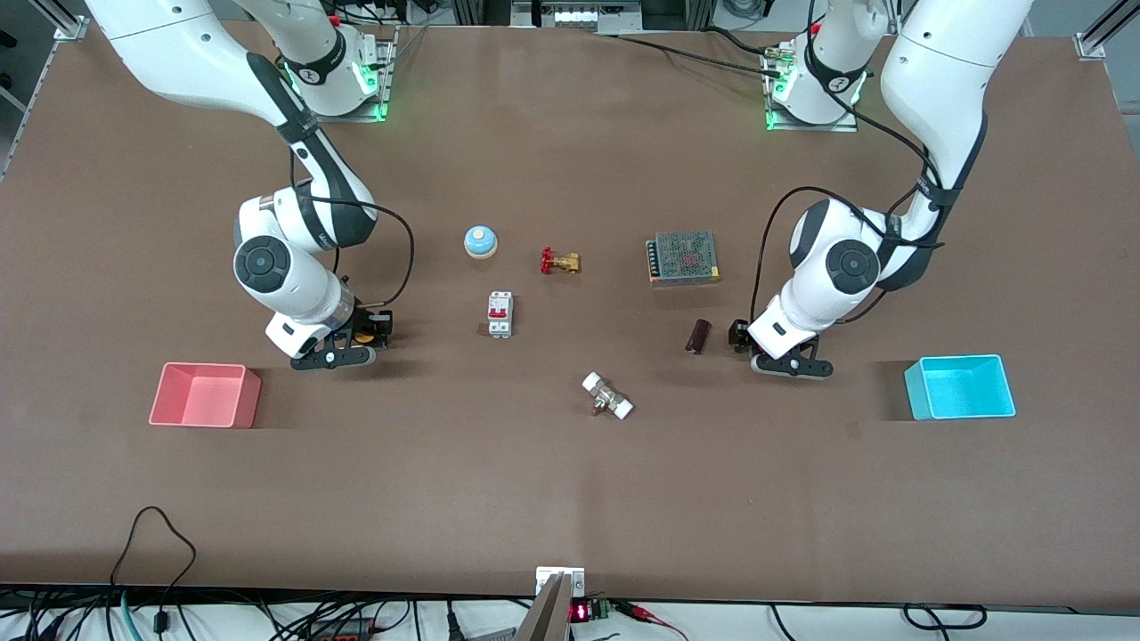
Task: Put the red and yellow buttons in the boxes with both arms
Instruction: 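Lift the yellow button with the right gripper while the left gripper lifts red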
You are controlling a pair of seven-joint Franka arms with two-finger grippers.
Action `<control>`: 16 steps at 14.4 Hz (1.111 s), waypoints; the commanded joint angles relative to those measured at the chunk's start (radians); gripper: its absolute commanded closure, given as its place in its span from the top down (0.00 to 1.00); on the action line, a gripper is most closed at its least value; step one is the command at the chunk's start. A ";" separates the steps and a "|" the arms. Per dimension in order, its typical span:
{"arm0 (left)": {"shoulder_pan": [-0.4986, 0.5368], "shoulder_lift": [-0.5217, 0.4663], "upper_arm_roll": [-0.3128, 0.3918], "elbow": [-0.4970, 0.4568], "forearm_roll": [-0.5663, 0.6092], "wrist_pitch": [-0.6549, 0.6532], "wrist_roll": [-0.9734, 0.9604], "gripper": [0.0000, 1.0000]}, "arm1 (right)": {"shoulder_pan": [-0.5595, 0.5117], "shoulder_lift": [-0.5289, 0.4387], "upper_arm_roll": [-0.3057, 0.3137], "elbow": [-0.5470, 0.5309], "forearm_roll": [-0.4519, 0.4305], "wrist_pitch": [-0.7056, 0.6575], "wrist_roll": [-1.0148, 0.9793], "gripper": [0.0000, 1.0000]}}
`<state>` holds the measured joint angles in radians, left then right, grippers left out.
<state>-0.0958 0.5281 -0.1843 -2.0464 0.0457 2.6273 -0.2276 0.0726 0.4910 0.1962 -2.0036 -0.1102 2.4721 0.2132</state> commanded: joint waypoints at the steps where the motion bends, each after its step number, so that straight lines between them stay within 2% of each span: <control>1: 0.005 0.006 0.006 0.005 0.023 0.017 -0.013 0.34 | -0.013 -0.008 0.008 0.015 -0.016 0.005 -0.023 0.24; 3: 0.008 0.001 0.008 0.006 0.023 0.016 -0.012 0.23 | -0.031 -0.049 0.008 0.037 -0.010 -0.048 -0.031 0.24; 6: 0.010 -0.014 0.028 0.026 0.023 -0.004 -0.007 0.19 | -0.086 -0.106 0.003 0.170 0.001 -0.262 -0.052 0.24; 8: 0.010 -0.023 0.051 0.139 0.025 -0.187 0.023 0.19 | -0.112 -0.123 -0.003 0.264 0.015 -0.366 -0.070 0.24; 10: 0.010 -0.022 0.058 0.257 0.025 -0.370 0.042 0.21 | -0.129 -0.126 -0.053 0.322 0.021 -0.425 -0.087 0.24; 13: 0.007 -0.019 0.098 0.372 0.039 -0.485 0.044 0.22 | -0.131 -0.124 -0.144 0.350 0.045 -0.441 -0.191 0.24; 15: 0.008 -0.016 0.115 0.483 0.135 -0.619 0.042 0.22 | -0.131 -0.106 -0.213 0.350 0.122 -0.423 -0.251 0.24; 16: 0.022 -0.016 0.126 0.521 0.161 -0.656 0.043 0.22 | -0.131 -0.091 -0.233 0.350 0.130 -0.408 -0.265 0.24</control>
<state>-0.0798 0.5023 -0.0803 -1.6266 0.1476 2.0718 -0.2024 -0.0614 0.3639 0.0035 -1.6772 -0.0190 2.0531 -0.0076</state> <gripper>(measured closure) 0.630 0.595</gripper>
